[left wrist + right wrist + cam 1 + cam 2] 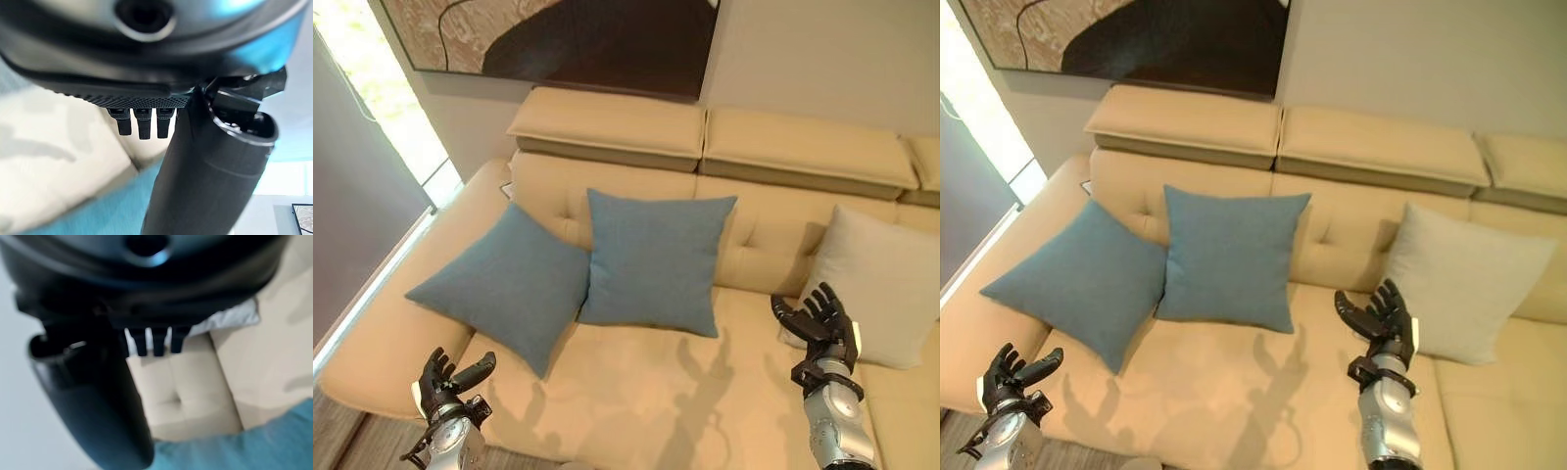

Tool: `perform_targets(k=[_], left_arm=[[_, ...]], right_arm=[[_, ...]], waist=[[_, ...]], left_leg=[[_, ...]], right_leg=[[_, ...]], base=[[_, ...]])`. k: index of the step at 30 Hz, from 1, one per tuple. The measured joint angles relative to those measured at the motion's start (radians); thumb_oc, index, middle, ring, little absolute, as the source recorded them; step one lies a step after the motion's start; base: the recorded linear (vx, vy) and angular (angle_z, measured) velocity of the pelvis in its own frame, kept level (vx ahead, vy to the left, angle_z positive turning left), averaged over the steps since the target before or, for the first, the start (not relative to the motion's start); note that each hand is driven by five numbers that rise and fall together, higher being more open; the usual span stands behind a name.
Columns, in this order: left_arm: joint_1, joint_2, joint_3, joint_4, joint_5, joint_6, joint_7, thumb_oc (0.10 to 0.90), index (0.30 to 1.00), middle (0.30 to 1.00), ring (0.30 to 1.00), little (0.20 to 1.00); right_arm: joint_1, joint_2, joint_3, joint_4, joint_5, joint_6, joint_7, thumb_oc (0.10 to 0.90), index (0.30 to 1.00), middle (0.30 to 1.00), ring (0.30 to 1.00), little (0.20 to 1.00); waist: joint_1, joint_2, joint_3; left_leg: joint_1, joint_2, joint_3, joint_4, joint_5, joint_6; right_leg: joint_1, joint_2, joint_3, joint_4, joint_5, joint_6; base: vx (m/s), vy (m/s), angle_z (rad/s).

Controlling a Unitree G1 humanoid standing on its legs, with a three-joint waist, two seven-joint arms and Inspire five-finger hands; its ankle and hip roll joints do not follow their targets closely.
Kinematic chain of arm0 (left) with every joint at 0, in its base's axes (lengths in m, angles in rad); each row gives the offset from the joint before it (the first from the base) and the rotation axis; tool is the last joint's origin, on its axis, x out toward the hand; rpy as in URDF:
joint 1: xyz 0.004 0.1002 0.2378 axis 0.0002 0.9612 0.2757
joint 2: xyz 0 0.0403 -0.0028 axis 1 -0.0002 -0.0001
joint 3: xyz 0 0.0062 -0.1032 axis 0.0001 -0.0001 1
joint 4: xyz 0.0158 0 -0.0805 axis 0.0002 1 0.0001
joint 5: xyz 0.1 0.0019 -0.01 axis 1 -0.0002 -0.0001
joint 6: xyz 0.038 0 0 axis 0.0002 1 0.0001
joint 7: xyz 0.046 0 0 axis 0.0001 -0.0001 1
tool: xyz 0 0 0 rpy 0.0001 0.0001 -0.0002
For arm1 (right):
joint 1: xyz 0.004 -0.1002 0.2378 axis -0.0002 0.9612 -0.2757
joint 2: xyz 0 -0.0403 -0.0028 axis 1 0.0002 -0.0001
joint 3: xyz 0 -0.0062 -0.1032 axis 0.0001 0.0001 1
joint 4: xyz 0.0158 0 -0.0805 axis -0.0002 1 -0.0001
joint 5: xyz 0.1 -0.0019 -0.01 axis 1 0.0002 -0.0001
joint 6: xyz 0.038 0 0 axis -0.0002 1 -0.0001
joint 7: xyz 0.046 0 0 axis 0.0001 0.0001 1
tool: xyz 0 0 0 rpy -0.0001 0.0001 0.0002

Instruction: Pick up all the scattered cushions and arrange them neatly on the sofa.

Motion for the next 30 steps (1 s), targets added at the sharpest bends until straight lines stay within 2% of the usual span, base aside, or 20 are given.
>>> perform_targets(k=[5,7,10,14,17,20,30], left_arm=[[-0.177,0.083,-0.082,0.088,-0.072,0.016,-0.024,0.800,0.900,0.900,0.900,0.900],[-0.300,0.131,-0.105,0.205,-0.071,0.022,-0.034,0.800,0.900,0.900,0.900,0.900],[-0.445,0.154,-0.104,0.343,-0.029,0.018,-0.009,0.800,0.900,0.900,0.900,0.900],[-0.652,0.315,-0.113,0.585,0.003,0.039,0.022,0.800,0.900,0.900,0.900,0.900],[-0.700,0.422,-0.148,0.594,0.067,0.054,0.037,0.800,0.900,0.900,0.900,0.900],[-0.772,0.454,-0.177,0.641,0.093,0.063,0.047,0.800,0.900,0.900,0.900,0.900],[-0.898,0.492,-0.187,0.692,0.124,0.065,0.077,0.800,0.900,0.900,0.900,0.900]], right_arm=[[-0.017,-0.038,0.001,0.001,0.034,0.006,-0.001,0.800,0.900,0.900,0.900,0.900],[-0.046,-0.038,0.010,0.004,0.041,0.007,-0.001,0.800,0.900,0.900,0.900,0.900],[-0.078,-0.024,0.032,-0.005,0.038,0.004,-0.036,0.800,0.900,0.900,0.900,0.900],[-0.098,-0.014,0.064,-0.006,0.038,-0.011,-0.062,0.800,0.900,0.900,0.900,0.900],[-0.096,-0.019,0.030,0.000,0.044,-0.047,-0.098,0.800,0.900,0.900,0.900,0.900],[-0.143,-0.027,0.018,0.063,0.077,-0.066,-0.127,0.800,0.900,0.900,0.900,0.900],[-0.210,-0.038,0.091,0.065,0.076,-0.090,-0.140,0.800,0.900,0.900,0.900,0.900]], waist=[[-0.027,-0.039,0.003],[-0.034,-0.062,0.016],[-0.055,-0.099,0.044],[-0.067,-0.170,0.093],[-0.078,-0.201,0.123],[-0.076,-0.228,0.154],[-0.066,-0.259,0.222]], left_leg=[[-0.085,0.016,-0.031,0.014,0.012,-0.017],[-0.144,0.030,-0.031,0.036,0.013,-0.020],[-0.203,0.041,-0.043,0.053,0.022,-0.034],[-0.236,0.058,-0.042,0.069,0.023,-0.041],[-0.289,0.059,-0.050,0.107,0.015,-0.049],[-0.305,0.059,-0.056,0.120,0.014,-0.050],[-0.370,0.073,-0.063,0.227,-0.036,-0.056]], right_leg=[[-0.058,0.021,-0.019,-0.008,0.014,-0.009],[-0.111,0.034,-0.016,-0.008,0.028,-0.014],[-0.158,0.048,-0.018,-0.010,0.043,-0.016],[-0.188,0.066,-0.014,-0.008,0.054,-0.025],[-0.226,0.067,-0.015,0.005,0.056,-0.027],[-0.236,0.068,-0.016,0.011,0.057,-0.029],[-0.262,0.080,-0.014,0.026,0.061,-0.033]], base=[[-0.14,-0.058,0.10],[-0.10,-0.052,-0.08],[-0.03,-0.050,0.01],[-0.03,-0.019,-0.07],[0.00,0.009,0.01],[0.00,0.000,0.00],[0.02,0.004,-0.03]])
